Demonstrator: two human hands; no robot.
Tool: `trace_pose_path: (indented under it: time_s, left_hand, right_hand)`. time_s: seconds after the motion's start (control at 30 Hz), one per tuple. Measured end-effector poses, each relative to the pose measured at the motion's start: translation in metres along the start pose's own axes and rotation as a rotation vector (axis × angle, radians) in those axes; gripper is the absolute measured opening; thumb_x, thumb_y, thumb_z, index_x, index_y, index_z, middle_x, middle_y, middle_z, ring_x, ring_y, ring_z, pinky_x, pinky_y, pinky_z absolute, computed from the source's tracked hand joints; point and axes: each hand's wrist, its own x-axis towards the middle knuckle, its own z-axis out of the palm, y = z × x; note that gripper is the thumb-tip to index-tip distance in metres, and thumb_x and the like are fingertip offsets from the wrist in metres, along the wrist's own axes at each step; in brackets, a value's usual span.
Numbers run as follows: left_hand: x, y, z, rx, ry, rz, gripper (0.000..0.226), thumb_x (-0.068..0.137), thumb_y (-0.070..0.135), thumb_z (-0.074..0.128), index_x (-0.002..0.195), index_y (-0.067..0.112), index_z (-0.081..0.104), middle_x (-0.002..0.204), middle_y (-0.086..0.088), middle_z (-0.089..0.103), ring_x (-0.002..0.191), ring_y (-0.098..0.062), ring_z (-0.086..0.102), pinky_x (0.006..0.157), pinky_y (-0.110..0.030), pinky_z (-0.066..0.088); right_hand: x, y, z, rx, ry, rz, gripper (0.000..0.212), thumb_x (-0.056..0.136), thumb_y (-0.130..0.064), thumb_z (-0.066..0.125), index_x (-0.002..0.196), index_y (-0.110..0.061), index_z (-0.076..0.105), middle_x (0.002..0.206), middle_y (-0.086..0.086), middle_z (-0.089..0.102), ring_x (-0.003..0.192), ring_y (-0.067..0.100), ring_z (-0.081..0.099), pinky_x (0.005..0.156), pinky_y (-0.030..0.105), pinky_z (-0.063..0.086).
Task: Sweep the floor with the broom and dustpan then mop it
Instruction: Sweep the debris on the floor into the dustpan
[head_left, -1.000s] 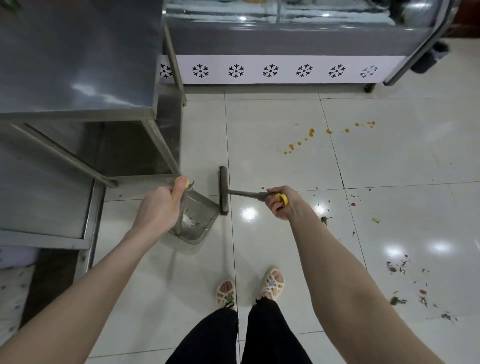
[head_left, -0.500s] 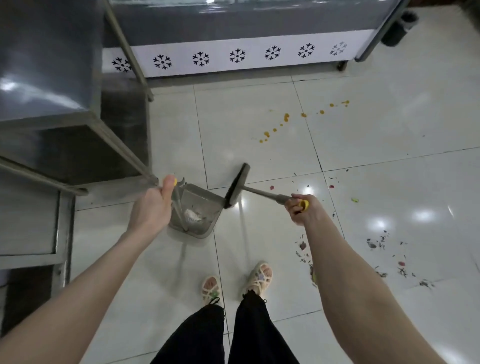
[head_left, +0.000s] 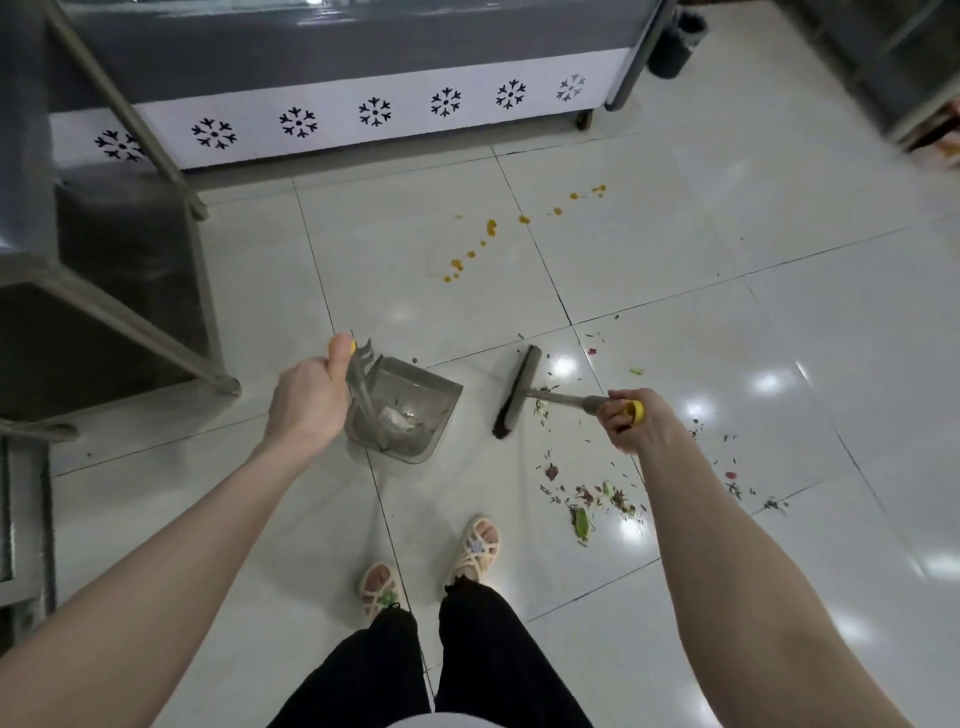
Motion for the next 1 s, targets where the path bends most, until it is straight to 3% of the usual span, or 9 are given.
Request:
trace_pose_path:
  time_s: [0.23, 0.5, 0.63, 0.73, 0.83, 1.0]
  left_hand:
    - [0.003, 0.012, -0.011, 0.002, 0.042, 0.039, 0.070, 0.099, 0.054, 0.014, 0.060, 0.006, 0.049, 0.057, -0.007, 0.045, 0.072, -0.030, 0.046, 0.069, -0.034, 0.032]
    - [0.016, 0.025, -0.013, 0.027, 0.063, 0.023, 0.078, 0.096, 0.059, 0.016, 0.079, -0.002, 0.060, 0.065, -0.010, 0.053, 0.076, -0.033, 0.052, 0.068, -0.035, 0.035]
    - [0.022, 0.033, -0.001, 0.041, 0.058, 0.022, 0.078, 0.095, 0.062, 0.016, 0.076, 0.001, 0.059, 0.080, -0.016, 0.061, 0.080, -0.034, 0.055, 0.069, -0.036, 0.037]
    - [0.030, 0.048, 0.012, 0.045, 0.038, 0.053, 0.078, 0.095, 0.061, 0.017, 0.077, -0.001, 0.060, 0.081, -0.017, 0.061, 0.079, -0.032, 0.054, 0.069, -0.034, 0.036]
    - [0.037, 0.062, 0.027, 0.033, 0.002, 0.061, 0.078, 0.096, 0.060, 0.018, 0.079, -0.001, 0.062, 0.082, -0.018, 0.062, 0.081, -0.033, 0.054, 0.070, -0.033, 0.036]
    - [0.042, 0.085, 0.054, 0.027, -0.028, 0.085, 0.077, 0.096, 0.061, 0.017, 0.072, 0.002, 0.060, 0.079, -0.019, 0.060, 0.079, -0.033, 0.052, 0.070, -0.034, 0.035]
  right_hand:
    - [-0.003, -0.002, 0.011, -0.046, -0.115, 0.046, 0.017, 0.095, -0.009, 0.043, 0.083, 0.001, 0.050, 0.046, -0.001, 0.038, 0.026, 0.004, 0.036, 0.025, 0.009, 0.021]
    - [0.041, 0.021, 0.046, 0.100, -0.208, 0.152, 0.005, 0.092, -0.009, 0.048, 0.092, -0.010, 0.042, 0.046, -0.001, 0.036, 0.027, 0.007, 0.037, 0.023, 0.014, 0.019]
    - [0.049, 0.016, 0.046, 0.149, -0.176, 0.161, 0.004, 0.092, -0.009, 0.048, 0.089, -0.009, 0.045, 0.046, 0.000, 0.038, 0.026, 0.007, 0.037, 0.023, 0.015, 0.020]
    - [0.047, -0.003, 0.032, 0.049, -0.094, 0.107, 0.007, 0.093, -0.009, 0.047, 0.088, -0.006, 0.048, 0.048, 0.001, 0.041, 0.025, 0.006, 0.036, 0.024, 0.013, 0.021]
    - [0.041, -0.023, 0.003, 0.135, -0.030, 0.100, 0.016, 0.094, -0.009, 0.046, 0.081, -0.001, 0.049, 0.047, 0.000, 0.040, 0.025, 0.006, 0.035, 0.026, 0.010, 0.021]
    - [0.032, -0.054, -0.059, 0.234, 0.053, 0.074, 0.011, 0.095, -0.009, 0.046, 0.087, -0.002, 0.049, 0.046, 0.002, 0.041, 0.025, 0.007, 0.036, 0.025, 0.011, 0.022]
